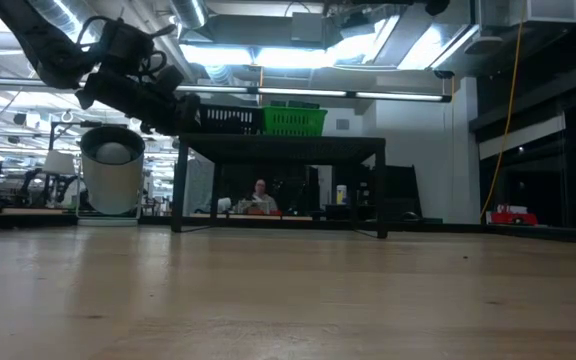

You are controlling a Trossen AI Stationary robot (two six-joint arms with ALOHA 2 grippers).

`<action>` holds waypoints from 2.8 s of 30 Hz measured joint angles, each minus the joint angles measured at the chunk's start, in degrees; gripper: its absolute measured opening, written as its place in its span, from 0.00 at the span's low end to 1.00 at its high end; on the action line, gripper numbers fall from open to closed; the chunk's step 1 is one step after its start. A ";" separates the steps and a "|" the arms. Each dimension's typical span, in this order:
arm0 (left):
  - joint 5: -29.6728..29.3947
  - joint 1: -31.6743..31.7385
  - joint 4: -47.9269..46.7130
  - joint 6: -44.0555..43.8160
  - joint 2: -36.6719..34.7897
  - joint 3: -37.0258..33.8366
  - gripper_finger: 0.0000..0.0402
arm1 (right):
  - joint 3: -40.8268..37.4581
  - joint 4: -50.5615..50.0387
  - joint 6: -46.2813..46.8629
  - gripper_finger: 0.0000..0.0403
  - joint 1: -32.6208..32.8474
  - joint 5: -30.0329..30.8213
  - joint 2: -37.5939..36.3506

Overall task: Pick & Place Office Desk Supplies
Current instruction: Adjust the black bin on the shelf, then put the red bin with spring keychains on the shelf

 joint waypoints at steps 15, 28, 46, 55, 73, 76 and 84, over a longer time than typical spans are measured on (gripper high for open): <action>-2.35 1.91 -7.99 0.46 -2.86 0.11 0.00 | 0.00 -2.59 0.32 0.00 0.86 1.34 0.02; 5.66 0.00 -22.31 -5.16 -17.67 -0.12 0.00 | 0.00 -1.82 0.02 0.17 3.78 8.94 0.02; 48.70 -17.35 -21.79 -16.43 -28.79 -0.09 0.00 | 0.00 -16.49 19.28 0.30 13.63 0.74 0.02; 22.80 -45.74 -21.84 -15.21 -29.64 -0.08 0.01 | 0.02 -32.73 50.54 0.30 20.11 -5.62 1.18; -24.63 -89.30 -3.74 -11.99 -5.88 -0.02 0.23 | 16.21 -68.30 91.87 0.30 27.75 -28.93 13.19; -29.30 -92.53 1.56 -12.00 0.33 -0.02 0.28 | 22.54 -83.80 102.15 0.30 29.42 -38.09 16.58; -33.72 -96.08 13.67 -8.07 12.16 -0.01 0.35 | 33.78 -97.72 120.03 0.30 36.02 -54.84 25.18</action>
